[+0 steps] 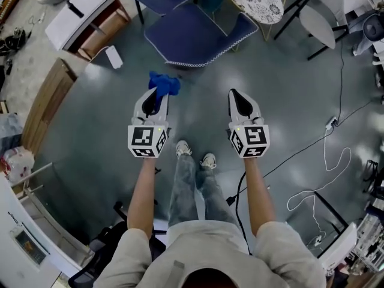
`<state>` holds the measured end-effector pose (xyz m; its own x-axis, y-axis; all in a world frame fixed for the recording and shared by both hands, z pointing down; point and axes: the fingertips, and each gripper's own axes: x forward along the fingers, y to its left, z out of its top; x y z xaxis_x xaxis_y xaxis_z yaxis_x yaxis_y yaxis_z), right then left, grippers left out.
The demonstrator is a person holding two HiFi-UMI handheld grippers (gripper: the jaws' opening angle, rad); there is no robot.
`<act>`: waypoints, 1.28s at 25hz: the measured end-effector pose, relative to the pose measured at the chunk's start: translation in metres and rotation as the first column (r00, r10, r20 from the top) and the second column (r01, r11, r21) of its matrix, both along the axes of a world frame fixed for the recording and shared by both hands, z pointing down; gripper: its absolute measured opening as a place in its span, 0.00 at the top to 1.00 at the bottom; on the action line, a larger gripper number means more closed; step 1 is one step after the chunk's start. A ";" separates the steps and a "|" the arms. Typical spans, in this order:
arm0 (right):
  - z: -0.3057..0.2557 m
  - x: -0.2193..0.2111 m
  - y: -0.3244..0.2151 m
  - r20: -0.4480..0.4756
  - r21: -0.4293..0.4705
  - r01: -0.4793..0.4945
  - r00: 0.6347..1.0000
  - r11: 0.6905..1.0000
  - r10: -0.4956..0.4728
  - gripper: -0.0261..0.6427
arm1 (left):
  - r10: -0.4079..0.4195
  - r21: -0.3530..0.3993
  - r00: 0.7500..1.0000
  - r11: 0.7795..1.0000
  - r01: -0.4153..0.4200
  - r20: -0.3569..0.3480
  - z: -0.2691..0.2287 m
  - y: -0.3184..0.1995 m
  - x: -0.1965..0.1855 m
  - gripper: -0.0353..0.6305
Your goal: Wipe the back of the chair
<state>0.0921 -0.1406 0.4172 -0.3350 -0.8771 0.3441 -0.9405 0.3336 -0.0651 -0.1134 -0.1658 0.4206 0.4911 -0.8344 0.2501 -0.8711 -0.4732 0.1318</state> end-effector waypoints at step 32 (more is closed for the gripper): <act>0.134 0.022 0.027 0.005 -0.056 0.051 0.999 0.997 -0.051 0.96 | 0.073 0.117 0.996 0.990 -0.078 0.041 0.078 -0.053 0.092 0.85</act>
<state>0.1142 -0.1136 0.5514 -0.3801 -0.8380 0.3914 -0.9220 0.3770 -0.0883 -0.0211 -0.2192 0.4983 0.5463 -0.8201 0.1703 -0.8354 -0.5482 0.0398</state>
